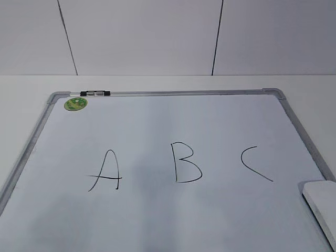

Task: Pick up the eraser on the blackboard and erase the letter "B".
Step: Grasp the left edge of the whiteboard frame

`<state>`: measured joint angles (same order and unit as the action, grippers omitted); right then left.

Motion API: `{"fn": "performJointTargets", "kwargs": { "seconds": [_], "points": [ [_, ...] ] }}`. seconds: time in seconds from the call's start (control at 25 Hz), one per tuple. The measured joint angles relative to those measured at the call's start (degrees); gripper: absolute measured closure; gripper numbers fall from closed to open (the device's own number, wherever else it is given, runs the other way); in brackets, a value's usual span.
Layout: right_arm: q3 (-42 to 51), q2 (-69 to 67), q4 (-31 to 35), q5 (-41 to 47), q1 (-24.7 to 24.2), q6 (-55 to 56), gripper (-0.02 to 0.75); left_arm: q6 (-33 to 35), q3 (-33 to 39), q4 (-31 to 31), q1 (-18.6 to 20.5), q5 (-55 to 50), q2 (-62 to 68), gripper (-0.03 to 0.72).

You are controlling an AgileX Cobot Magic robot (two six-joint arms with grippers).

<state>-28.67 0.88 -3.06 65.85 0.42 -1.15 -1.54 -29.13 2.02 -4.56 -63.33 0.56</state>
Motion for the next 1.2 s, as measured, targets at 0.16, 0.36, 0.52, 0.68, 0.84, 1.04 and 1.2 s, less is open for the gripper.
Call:
{"fn": "performJointTargets", "kwargs": {
  "seconds": [0.16,0.36,0.52,0.68,0.84,1.04,1.2],
  "points": [
    [0.0,0.0,0.0,0.0,0.0,0.0,0.196,0.0,0.0,0.0,0.0,0.0,0.0,0.239],
    [0.0,0.0,0.0,0.0,0.0,0.0,0.197,0.0,0.0,0.0,0.0,0.0,0.0,0.24],
    [0.0,0.0,0.0,0.0,0.0,0.0,0.197,0.0,0.0,0.0,0.0,0.0,0.0,0.248],
    [0.0,0.0,0.0,0.0,0.0,0.0,0.197,0.0,0.0,0.0,0.0,0.0,0.0,0.272],
    [0.0,0.0,0.0,0.0,0.0,0.0,0.197,0.0,0.0,0.1,0.0,0.0,0.0,0.282],
    [0.0,0.0,-0.2,-0.1,0.0,0.0,0.197,0.0,0.0,0.3,0.0,0.0,0.0,0.291],
    [0.0,0.0,-0.2,-0.2,0.0,0.0,0.197,0.0,0.0,0.7,0.0,0.0,0.0,0.294]
  ]
}}
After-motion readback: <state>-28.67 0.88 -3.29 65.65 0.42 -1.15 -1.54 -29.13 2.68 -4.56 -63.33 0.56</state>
